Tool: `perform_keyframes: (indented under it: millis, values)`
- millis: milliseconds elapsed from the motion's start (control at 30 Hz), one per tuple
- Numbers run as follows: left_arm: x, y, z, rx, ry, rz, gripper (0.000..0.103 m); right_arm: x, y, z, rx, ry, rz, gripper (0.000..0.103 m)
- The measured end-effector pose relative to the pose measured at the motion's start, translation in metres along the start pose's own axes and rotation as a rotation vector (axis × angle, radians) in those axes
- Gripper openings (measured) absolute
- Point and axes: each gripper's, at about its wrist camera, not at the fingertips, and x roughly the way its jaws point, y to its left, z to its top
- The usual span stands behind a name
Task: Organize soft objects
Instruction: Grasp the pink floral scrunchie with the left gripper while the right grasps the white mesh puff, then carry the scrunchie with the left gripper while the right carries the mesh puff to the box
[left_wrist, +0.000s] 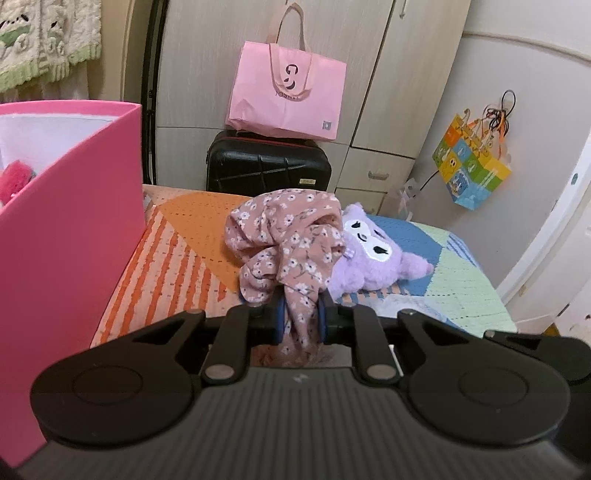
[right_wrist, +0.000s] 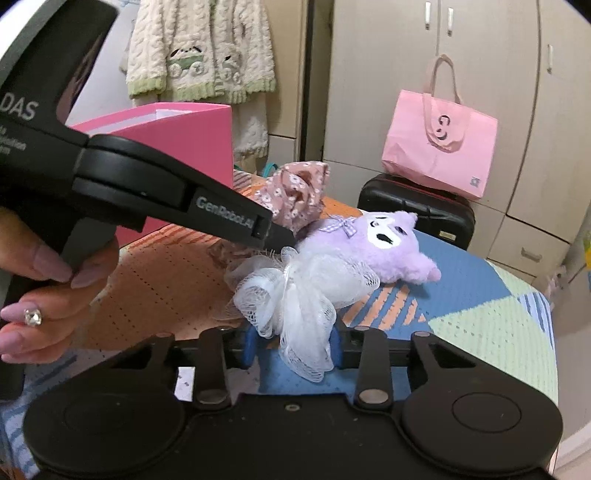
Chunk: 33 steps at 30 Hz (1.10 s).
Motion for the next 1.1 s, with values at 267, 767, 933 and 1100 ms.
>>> perform_keyframes:
  millis: [267,767,933,1100]
  values:
    - [-0.033,0.005,-0.006,-0.022,-0.055,-0.032,0.016,-0.021,-0.003,-0.009,0.088,-0.005,-0.055,0.039]
    - [-0.097,0.019,-0.018,-0.018,-0.056,-0.145,0.016,-0.060,0.013,-0.023,0.200,0.042,-0.073,0.039]
    - [-0.120,0.019,-0.026,0.045,-0.019,-0.137,0.016,-0.070,0.031,-0.023,0.172,0.069,-0.053,0.039]
    - [-0.147,0.024,-0.040,0.085,0.041,-0.169,0.016,-0.087,0.049,-0.023,0.146,0.087,-0.008,0.039]
